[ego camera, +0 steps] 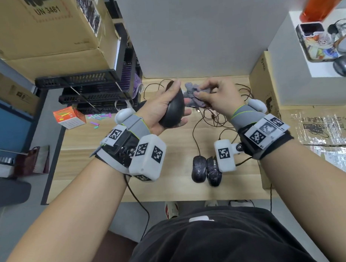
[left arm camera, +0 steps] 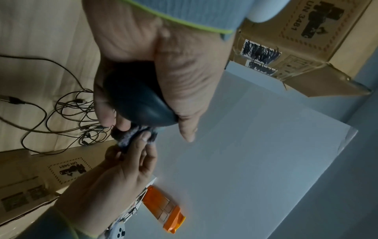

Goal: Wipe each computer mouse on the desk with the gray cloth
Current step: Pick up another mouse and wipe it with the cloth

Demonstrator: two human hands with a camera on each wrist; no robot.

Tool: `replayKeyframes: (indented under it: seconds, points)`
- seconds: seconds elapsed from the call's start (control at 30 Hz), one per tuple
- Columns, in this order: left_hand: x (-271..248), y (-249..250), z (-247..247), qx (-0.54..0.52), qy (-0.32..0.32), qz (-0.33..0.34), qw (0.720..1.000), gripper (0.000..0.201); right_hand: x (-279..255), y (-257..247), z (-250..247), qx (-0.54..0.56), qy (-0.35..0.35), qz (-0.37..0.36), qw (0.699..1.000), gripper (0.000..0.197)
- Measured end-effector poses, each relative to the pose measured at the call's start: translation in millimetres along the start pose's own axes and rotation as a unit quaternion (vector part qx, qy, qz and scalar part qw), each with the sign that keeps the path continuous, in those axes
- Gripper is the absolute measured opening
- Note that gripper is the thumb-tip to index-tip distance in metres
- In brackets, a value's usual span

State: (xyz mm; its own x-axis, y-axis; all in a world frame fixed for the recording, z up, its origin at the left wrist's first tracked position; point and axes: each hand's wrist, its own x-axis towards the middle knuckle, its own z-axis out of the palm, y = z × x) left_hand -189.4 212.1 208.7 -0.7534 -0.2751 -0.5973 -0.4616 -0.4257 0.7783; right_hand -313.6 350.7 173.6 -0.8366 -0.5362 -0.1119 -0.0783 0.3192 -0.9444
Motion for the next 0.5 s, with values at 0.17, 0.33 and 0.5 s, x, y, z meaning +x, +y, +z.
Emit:
replayKeyframes:
  seconds: [0.17, 0.33, 0.5]
  points:
    - [0, -3, -5, -0.06, 0.034, -0.008, 0.998, 0.046, -14, -17, 0, 0.084, -0.038, -0.037, 0.995, 0.018]
    - [0, -4, 1, -0.069, 0.046, 0.007, 0.997, 0.042, -26, -36, 21, -0.019, -0.146, -0.135, 0.98, 0.018]
    - [-2, -8, 5, -0.036, 0.044, 0.001, 0.998, 0.047, -9, -34, 17, -0.089, 0.006, -0.105, 0.99, 0.02]
